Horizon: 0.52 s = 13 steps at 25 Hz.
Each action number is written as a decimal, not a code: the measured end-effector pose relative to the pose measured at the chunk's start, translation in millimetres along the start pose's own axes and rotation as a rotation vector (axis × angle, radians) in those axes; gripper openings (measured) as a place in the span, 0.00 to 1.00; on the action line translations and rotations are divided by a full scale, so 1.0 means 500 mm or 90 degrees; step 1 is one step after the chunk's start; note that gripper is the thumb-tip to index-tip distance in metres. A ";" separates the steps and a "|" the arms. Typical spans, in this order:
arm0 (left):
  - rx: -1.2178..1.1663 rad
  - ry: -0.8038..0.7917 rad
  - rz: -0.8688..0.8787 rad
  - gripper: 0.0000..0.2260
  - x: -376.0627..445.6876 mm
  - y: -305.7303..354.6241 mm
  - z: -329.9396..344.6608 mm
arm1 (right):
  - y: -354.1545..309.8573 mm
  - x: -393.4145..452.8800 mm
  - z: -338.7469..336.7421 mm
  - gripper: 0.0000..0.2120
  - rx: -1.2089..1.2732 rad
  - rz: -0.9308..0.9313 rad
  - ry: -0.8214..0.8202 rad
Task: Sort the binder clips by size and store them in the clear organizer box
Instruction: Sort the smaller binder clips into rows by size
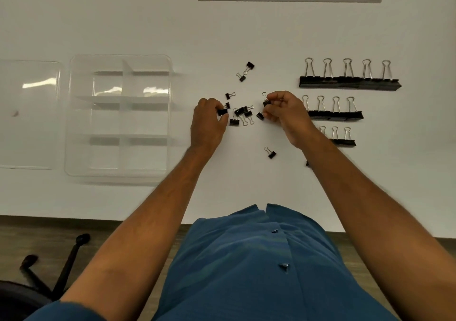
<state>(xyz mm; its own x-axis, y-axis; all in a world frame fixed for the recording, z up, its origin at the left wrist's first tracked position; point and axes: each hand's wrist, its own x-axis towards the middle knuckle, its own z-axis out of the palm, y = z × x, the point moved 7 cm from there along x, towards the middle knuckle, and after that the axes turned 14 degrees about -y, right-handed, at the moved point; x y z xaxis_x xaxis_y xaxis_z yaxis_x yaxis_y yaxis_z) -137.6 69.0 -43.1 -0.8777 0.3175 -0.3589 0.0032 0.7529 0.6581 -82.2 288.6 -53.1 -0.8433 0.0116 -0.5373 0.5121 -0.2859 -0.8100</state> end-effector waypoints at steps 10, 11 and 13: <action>-0.045 0.011 -0.003 0.05 -0.023 -0.017 -0.013 | -0.028 0.010 0.010 0.09 -0.379 -0.033 0.087; -0.073 0.005 -0.012 0.05 -0.027 -0.021 -0.014 | -0.034 0.012 0.014 0.09 -0.466 -0.050 0.084; -0.139 0.005 -0.037 0.07 -0.034 -0.029 -0.015 | -0.039 0.010 0.026 0.10 -0.560 -0.080 0.073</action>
<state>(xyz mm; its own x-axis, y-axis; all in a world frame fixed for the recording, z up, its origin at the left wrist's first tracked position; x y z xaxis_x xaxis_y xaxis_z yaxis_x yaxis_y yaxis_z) -126.2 48.2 -41.5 -0.8768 0.2721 -0.3966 -0.1508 0.6275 0.7639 -98.3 282.0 -37.0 -0.9039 0.1032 -0.4150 0.3974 0.5613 -0.7259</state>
